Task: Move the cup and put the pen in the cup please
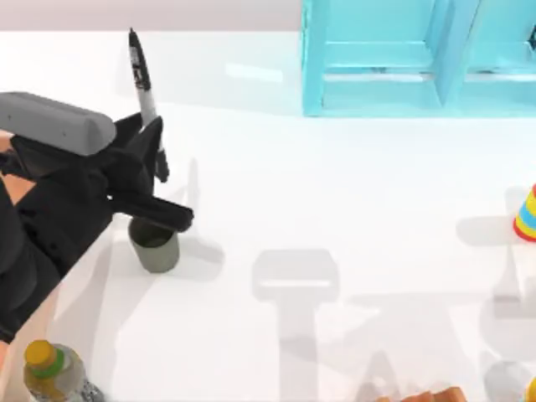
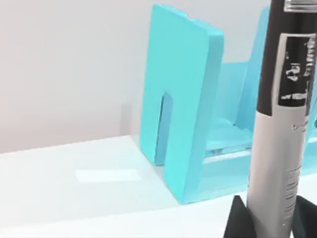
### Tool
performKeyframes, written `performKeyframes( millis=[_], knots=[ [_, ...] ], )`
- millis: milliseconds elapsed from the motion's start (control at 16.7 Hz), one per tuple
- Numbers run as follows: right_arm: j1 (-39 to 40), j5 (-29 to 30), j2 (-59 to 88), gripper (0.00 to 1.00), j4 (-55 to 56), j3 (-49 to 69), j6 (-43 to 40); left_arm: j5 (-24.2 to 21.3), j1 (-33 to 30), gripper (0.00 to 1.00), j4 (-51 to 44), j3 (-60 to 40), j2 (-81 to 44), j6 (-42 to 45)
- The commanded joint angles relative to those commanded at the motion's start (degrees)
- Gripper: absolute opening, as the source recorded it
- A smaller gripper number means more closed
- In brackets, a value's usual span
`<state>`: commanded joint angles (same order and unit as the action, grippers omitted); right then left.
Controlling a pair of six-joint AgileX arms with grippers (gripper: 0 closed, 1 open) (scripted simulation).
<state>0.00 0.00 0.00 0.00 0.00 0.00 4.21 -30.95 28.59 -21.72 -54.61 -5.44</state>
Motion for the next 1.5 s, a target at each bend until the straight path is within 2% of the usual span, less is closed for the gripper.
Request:
performKeyframes(
  millis=[300, 720, 1320, 1500],
  knots=[
    [0.0, 0.0, 0.0, 1.00, 0.0, 0.0, 0.0, 1.8, 3.8, 0.00, 9.5, 11.3, 8.4, 5.9],
    [0.0, 0.0, 0.0, 1.00, 0.0, 0.0, 0.0, 2.0, 3.8, 0.00, 9.9, 11.7, 8.4, 6.4],
    [0.0, 0.0, 0.0, 1.00, 0.0, 0.0, 0.0, 0.5, 5.2, 0.00, 27.7, 9.0, -11.8, 6.5],
    [0.0, 0.0, 0.0, 1.00, 0.0, 0.0, 0.0, 0.2, 5.5, 0.00, 29.5, 8.8, -13.9, 6.5]
  ],
)
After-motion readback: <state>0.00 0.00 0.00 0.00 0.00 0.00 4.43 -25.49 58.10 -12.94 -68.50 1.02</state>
